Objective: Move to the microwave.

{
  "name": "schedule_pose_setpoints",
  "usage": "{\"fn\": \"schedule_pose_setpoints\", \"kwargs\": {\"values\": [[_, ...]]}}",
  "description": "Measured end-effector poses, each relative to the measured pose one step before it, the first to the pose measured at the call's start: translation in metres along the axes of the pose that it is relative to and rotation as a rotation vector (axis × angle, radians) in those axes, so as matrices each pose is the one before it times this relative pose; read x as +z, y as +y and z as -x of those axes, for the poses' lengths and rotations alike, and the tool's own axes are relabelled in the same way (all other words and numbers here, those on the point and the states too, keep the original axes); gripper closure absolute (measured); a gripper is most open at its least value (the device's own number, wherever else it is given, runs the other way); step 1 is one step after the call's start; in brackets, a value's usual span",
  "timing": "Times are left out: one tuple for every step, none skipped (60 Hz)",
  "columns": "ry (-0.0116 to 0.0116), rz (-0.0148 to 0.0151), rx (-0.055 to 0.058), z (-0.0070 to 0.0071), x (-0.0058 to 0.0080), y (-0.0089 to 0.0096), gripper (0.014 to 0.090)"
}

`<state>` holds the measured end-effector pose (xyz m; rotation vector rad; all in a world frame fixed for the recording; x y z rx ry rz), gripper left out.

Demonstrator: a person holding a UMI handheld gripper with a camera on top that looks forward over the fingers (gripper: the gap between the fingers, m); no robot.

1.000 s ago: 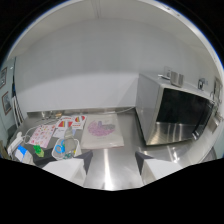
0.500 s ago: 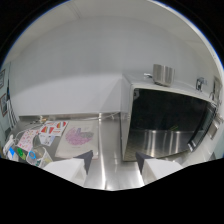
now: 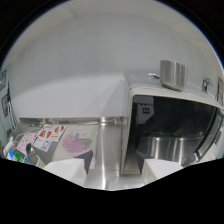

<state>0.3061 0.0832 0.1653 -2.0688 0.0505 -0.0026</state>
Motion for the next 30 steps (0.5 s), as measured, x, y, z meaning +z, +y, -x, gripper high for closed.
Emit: {"fn": "schedule_pose_setpoints", "kwargs": {"values": [[-0.00032, 0.00025, -0.0003, -0.00017, 0.00084, -0.00016, 0.0211], [-0.00113, 0.00031, 0.0001, -0.00002, 0.00075, -0.00001, 0.0212], [-0.00115, 0.00014, -0.0002, 0.00010, 0.00083, -0.00010, 0.0212], [-0.00099, 0.00024, 0.0005, 0.00006, 0.00086, 0.00008, 0.0210], [-0.00010, 0.00089, -0.0003, -0.00024, 0.00088, -0.00028, 0.0211], [0.00314, 0.00267, 0.0013, -0.00067, 0.00029, 0.00044, 0.0215], [0.00083, 0.00292, 0.0019, -0.00029, 0.00042, 0.00058, 0.0220], [-0.00123, 0.00289, 0.0024, 0.00005, 0.00055, 0.00051, 0.0221], [-0.00168, 0.00222, 0.0019, 0.00017, 0.00046, 0.00049, 0.0220], [-0.00173, 0.00165, 0.0015, 0.00005, 0.00046, 0.00041, 0.0219], [-0.00151, 0.00221, 0.0016, 0.00001, 0.00030, 0.00053, 0.0218], [-0.00166, 0.00165, 0.0004, -0.00001, 0.00041, 0.00057, 0.0219], [-0.00086, 0.00148, 0.0002, -0.00016, 0.00036, 0.00065, 0.0222], [-0.00043, 0.00116, 0.0006, 0.00017, -0.00064, 0.00063, 0.0222], [-0.00144, 0.00103, -0.0006, -0.00101, 0.00082, 0.00005, 0.0222], [-0.00025, 0.00030, 0.0001, -0.00012, 0.00028, 0.00010, 0.0222], [-0.00048, 0.00017, 0.0001, -0.00004, 0.00017, 0.00010, 0.0221], [-0.00013, 0.00003, 0.0005, 0.00002, 0.00006, 0.00009, 0.0222], [0.00016, 0.00036, 0.0001, 0.00004, 0.00005, 0.00007, 0.0222], [0.00018, 0.00037, 0.0000, -0.00001, 0.00003, 0.00005, 0.0221], [0.00004, -0.00002, 0.0001, -0.00005, 0.00004, -0.00002, 0.0222], [0.00012, -0.00024, 0.0001, 0.00000, -0.00012, -0.00008, 0.0219], [-0.00047, -0.00030, 0.0003, -0.00015, -0.00002, -0.00006, 0.0220], [0.00082, -0.00006, -0.0005, 0.00002, -0.00001, 0.00014, 0.0221], [0.00066, -0.00012, 0.0001, -0.00002, 0.00007, 0.00003, 0.0220], [0.00024, -0.00027, 0.0008, -0.00004, -0.00003, -0.00014, 0.0222], [-0.00004, -0.00116, 0.0005, 0.00007, 0.00004, -0.00015, 0.0221], [0.00026, -0.00086, -0.0002, 0.00006, -0.00003, -0.00003, 0.0221], [0.00036, 0.00049, -0.0002, 0.00001, 0.00003, 0.00004, 0.0219], [0.00034, 0.00017, -0.0003, -0.00018, 0.00005, 0.00009, 0.0224]]}}
